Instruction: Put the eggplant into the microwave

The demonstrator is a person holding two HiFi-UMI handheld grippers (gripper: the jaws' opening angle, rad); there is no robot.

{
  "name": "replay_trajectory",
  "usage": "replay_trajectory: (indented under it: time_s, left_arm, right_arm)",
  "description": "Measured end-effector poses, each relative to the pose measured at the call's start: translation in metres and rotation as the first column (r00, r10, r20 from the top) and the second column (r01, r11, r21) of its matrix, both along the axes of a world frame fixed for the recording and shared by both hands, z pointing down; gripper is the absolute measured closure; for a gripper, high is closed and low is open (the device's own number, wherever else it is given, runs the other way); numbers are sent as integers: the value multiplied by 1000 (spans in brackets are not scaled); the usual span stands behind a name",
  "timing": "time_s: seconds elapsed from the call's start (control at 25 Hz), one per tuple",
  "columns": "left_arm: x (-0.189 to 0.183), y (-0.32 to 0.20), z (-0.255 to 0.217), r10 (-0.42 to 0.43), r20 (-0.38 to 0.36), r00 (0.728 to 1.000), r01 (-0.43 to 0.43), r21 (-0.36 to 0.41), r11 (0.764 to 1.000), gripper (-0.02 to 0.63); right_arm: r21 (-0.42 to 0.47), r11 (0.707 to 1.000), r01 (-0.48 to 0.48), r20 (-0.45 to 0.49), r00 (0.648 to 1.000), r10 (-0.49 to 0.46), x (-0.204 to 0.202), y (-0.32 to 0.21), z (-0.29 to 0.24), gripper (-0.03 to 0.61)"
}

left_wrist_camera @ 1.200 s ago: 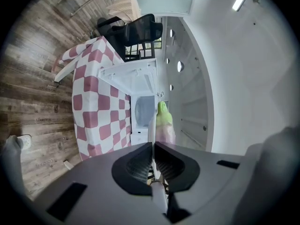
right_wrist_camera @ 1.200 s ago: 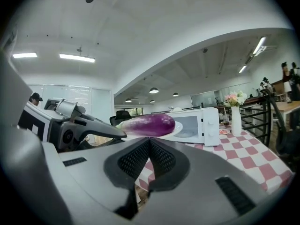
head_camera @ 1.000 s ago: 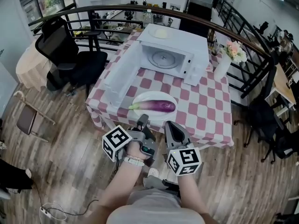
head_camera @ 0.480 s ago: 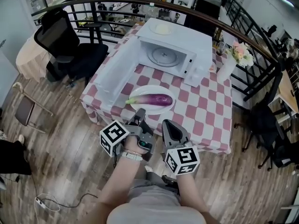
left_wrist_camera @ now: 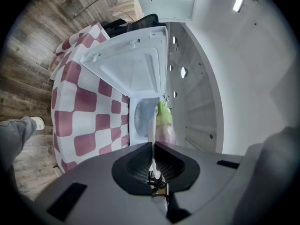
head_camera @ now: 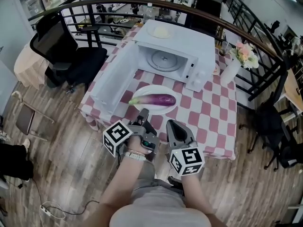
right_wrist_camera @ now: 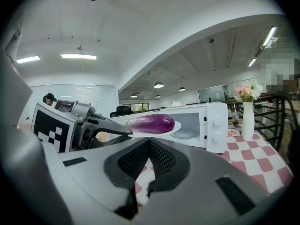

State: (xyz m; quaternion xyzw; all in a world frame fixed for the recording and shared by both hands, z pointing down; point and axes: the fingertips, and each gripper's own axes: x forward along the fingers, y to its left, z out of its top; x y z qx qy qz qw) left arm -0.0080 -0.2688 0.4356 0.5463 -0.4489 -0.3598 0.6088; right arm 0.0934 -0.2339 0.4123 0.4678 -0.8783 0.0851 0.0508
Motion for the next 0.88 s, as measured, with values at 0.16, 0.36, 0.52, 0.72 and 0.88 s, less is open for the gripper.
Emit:
replay_trajectory:
  time_s: [0.16,0.36,0.52,0.72,0.88]
  left_arm:
    - [1,-31,1,17,3,1000,-17,-1,1000,597]
    - [3,-71,4,39,5,999,-39,-5,999,597]
    - [3,-105,8,54,11,998,-54,-7,999,597]
    - [3,-146,18,74,14,997,-74,-11,997,597]
    - [2,-170,31,88,15,996,-88,-28,996,597]
  right_arm:
    - [6,1000,-9,-6,1000,9,-1,-27,-5,554]
    - [7,999,-34,-16,999,34,2,-66,-3,554]
    - [7,999,-52,-13,999,52,2,-100,-4,555]
    - [2,997,-72,-20,997,72,2,-139,-1,554]
    - [-8,995,-95,-25,995,94,3,-164,6,554]
